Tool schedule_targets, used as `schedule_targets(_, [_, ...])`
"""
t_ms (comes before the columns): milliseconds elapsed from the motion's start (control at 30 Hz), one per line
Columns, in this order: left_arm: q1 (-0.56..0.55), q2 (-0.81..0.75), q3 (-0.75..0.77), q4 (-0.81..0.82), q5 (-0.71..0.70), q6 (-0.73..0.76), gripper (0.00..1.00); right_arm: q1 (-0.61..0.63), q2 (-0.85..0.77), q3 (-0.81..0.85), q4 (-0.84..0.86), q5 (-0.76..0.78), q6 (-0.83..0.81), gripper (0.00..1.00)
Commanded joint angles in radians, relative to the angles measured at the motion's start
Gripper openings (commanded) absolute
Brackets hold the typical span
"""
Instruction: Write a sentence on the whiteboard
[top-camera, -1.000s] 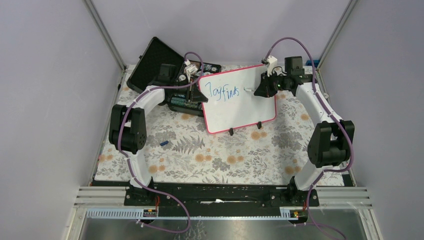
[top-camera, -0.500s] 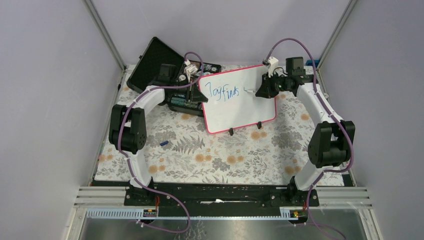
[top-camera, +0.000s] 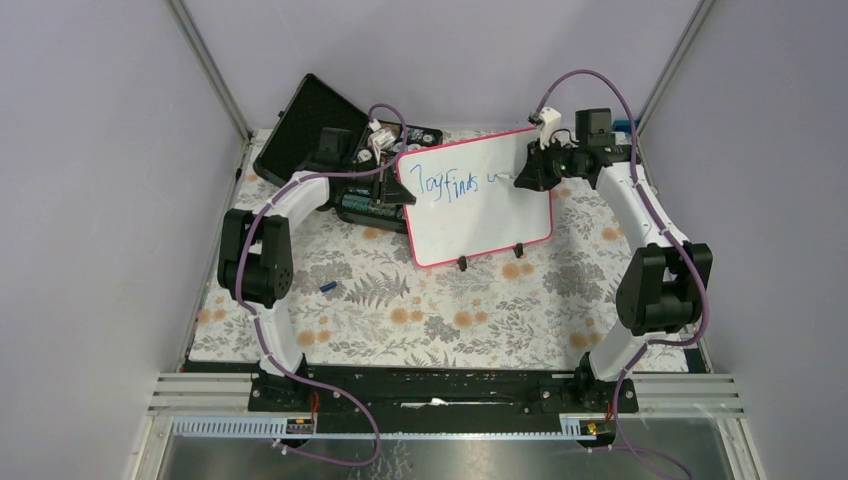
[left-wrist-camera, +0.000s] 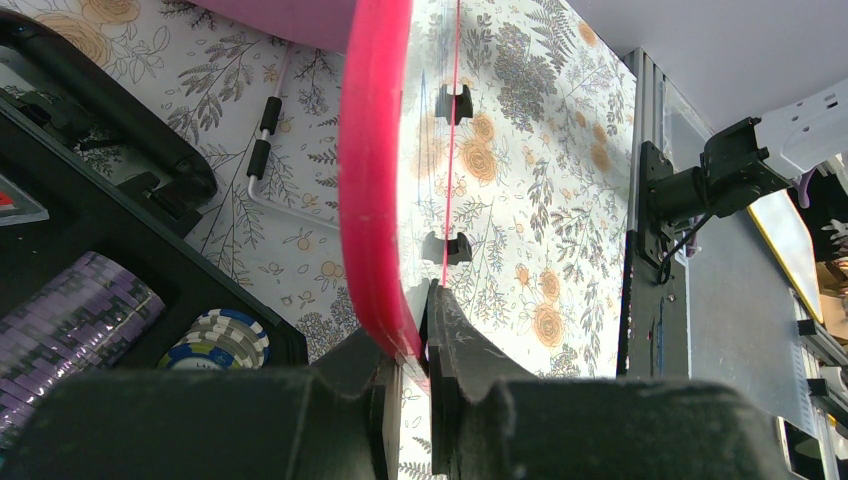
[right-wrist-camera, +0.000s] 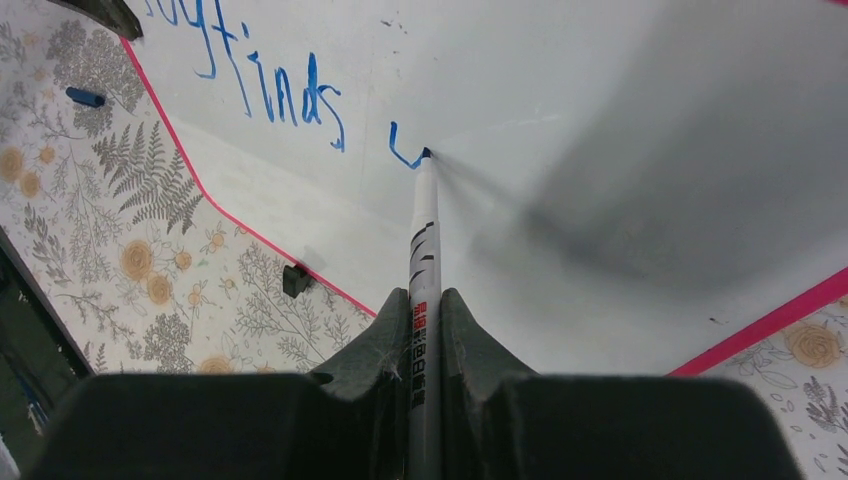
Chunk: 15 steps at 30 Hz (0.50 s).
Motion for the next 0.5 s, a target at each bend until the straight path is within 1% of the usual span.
schedule_targets(0, [-0.019,-0.001,-0.024,-0.018,-0.107,0.121,0.0,-0.007,-0.004,0.06,0.02,0.032,0.002,0.0])
schedule_targets(233, [-0.019,0.0,-0.025,-0.019,-0.106,0.121,0.0,-0.009,0.006,0.068,0.021,0.025,0.006,0.0])
schedule_targets(467, [-0.019,0.001,-0.024,-0.019,-0.108,0.122,0.0,-0.007,-0.001,0.024,0.011,0.015,-0.012,0.0])
